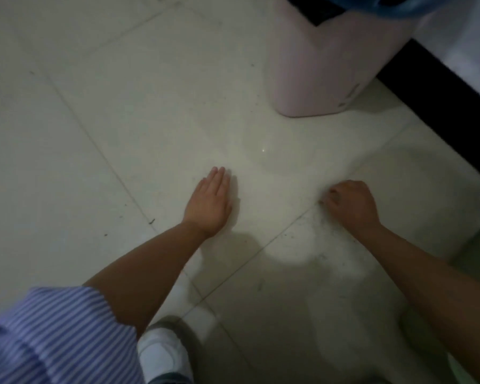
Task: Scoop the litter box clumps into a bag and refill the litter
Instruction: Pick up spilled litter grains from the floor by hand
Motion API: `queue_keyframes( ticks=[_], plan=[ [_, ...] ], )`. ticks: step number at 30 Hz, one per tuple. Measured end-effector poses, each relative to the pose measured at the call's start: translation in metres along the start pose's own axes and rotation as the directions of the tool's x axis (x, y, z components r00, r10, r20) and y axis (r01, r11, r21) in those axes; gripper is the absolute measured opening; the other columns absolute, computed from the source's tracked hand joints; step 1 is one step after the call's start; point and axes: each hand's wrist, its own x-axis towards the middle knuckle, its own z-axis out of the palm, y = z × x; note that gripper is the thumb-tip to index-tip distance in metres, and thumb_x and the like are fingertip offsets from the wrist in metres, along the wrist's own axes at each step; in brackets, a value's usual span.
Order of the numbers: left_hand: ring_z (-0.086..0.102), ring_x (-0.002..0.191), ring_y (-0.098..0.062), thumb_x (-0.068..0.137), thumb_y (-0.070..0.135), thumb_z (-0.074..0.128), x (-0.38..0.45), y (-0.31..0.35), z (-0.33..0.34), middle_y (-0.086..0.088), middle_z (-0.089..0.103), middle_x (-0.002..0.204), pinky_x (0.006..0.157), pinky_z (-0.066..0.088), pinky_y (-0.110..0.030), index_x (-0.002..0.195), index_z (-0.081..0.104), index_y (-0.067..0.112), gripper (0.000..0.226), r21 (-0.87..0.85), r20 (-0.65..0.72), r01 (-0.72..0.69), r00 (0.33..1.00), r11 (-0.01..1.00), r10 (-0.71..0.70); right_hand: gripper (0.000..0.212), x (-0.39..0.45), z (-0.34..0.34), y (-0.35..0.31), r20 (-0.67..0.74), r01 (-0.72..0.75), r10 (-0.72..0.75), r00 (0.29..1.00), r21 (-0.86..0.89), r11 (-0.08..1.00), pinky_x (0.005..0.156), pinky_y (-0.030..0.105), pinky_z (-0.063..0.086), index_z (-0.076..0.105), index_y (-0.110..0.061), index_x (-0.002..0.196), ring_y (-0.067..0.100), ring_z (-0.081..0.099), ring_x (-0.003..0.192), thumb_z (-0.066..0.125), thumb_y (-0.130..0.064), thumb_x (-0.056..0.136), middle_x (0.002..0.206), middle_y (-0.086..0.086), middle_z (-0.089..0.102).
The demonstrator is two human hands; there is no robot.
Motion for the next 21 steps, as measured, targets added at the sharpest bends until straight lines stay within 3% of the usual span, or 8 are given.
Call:
queue_keyframes(
  ticks=[2,4,6,8,11,15,18,21],
  plan=[
    [0.011,0.144,-0.031,0.072,0.045,-0.007,0.005,0.026,0.011,-0.019,0.013,0.154,0.117,0.010,-0.035,0.145,0.015,-0.001,0.090,0.000,0.060,0.030,0.998,1.000,-0.030,0.038,-0.005,0.001,0.019,-0.020,-0.054,0.055,0.998,0.047,0.997,0.086,0.033,0.037,0.068,0.004,0.097,0.036,0.054,0.102,0.045,-0.024,0.088,0.103,0.023,0.065],
    [-0.005,0.146,-0.022,0.079,0.047,-0.011,0.008,0.044,0.020,-0.010,-0.003,0.157,0.116,-0.003,-0.028,0.148,0.002,0.006,0.082,0.039,0.119,0.051,0.991,0.998,-0.056,0.025,-0.012,0.004,0.028,-0.012,-0.036,0.037,0.999,0.093,0.995,0.087,0.031,0.031,0.067,0.005,0.100,0.036,0.053,0.103,0.056,-0.013,0.089,0.104,0.023,0.064],
    [-0.010,0.145,-0.020,0.097,0.040,0.007,0.011,0.056,0.025,-0.009,-0.009,0.157,0.115,-0.007,-0.027,0.148,-0.003,0.008,0.061,0.069,0.147,0.045,0.988,0.997,-0.054,0.029,-0.014,0.011,0.029,-0.045,0.004,0.000,0.999,0.106,0.994,0.088,0.028,0.028,0.068,0.004,0.101,0.037,0.054,0.103,0.059,-0.019,0.086,0.102,0.023,0.065],
    [-0.012,0.145,-0.019,0.101,0.032,0.018,0.010,0.060,0.026,-0.009,-0.012,0.157,0.115,-0.009,-0.026,0.148,-0.005,0.007,0.058,0.090,0.187,0.028,0.981,0.996,-0.044,0.031,-0.015,0.013,0.023,-0.092,0.031,-0.021,0.996,0.116,0.993,0.092,0.029,0.032,0.068,0.002,0.106,0.036,0.052,0.108,0.060,-0.021,0.086,0.107,0.020,0.065],
    [-0.015,0.144,-0.018,0.101,0.032,0.016,0.009,0.059,0.025,-0.009,-0.017,0.156,0.115,-0.011,-0.027,0.147,-0.010,0.007,0.058,0.139,0.247,0.002,0.968,0.990,-0.037,0.031,-0.012,0.016,0.013,-0.087,0.076,-0.067,0.994,0.107,0.991,0.095,0.029,0.033,0.064,-0.004,0.117,0.030,0.046,0.116,0.054,-0.019,0.091,0.118,0.014,0.060],
    [-0.016,0.144,-0.018,0.101,0.032,0.016,0.015,0.056,0.020,-0.009,-0.018,0.155,0.115,-0.010,-0.027,0.146,-0.012,0.006,0.059,0.172,0.285,-0.021,0.958,0.985,-0.030,0.029,-0.004,0.018,0.008,-0.099,0.114,-0.102,0.990,0.120,0.986,0.091,0.028,0.035,0.064,-0.005,0.116,0.028,0.045,0.115,0.052,-0.020,0.093,0.116,0.013,0.059],
    [-0.016,0.144,-0.019,0.101,0.032,0.015,0.016,0.058,0.017,-0.009,-0.019,0.155,0.116,-0.009,-0.028,0.146,-0.012,0.005,0.059,0.174,0.294,-0.023,0.955,0.985,-0.030,0.024,0.000,0.020,0.006,-0.124,0.118,-0.107,0.986,0.089,0.989,0.084,0.032,0.041,0.070,-0.001,0.104,0.032,0.051,0.106,0.053,-0.014,0.092,0.104,0.017,0.063],
    [-0.016,0.144,-0.018,0.101,0.030,0.016,0.015,0.059,0.017,-0.009,-0.018,0.155,0.116,-0.010,-0.028,0.146,-0.011,0.005,0.058,0.152,0.298,-0.006,0.954,0.988,-0.040,0.013,0.001,0.021,0.005,-0.182,0.158,-0.143,0.973,0.066,0.985,0.062,0.034,0.048,0.071,0.005,0.067,0.038,0.060,0.077,0.066,0.000,0.078,0.071,0.022,0.064]
  ],
)
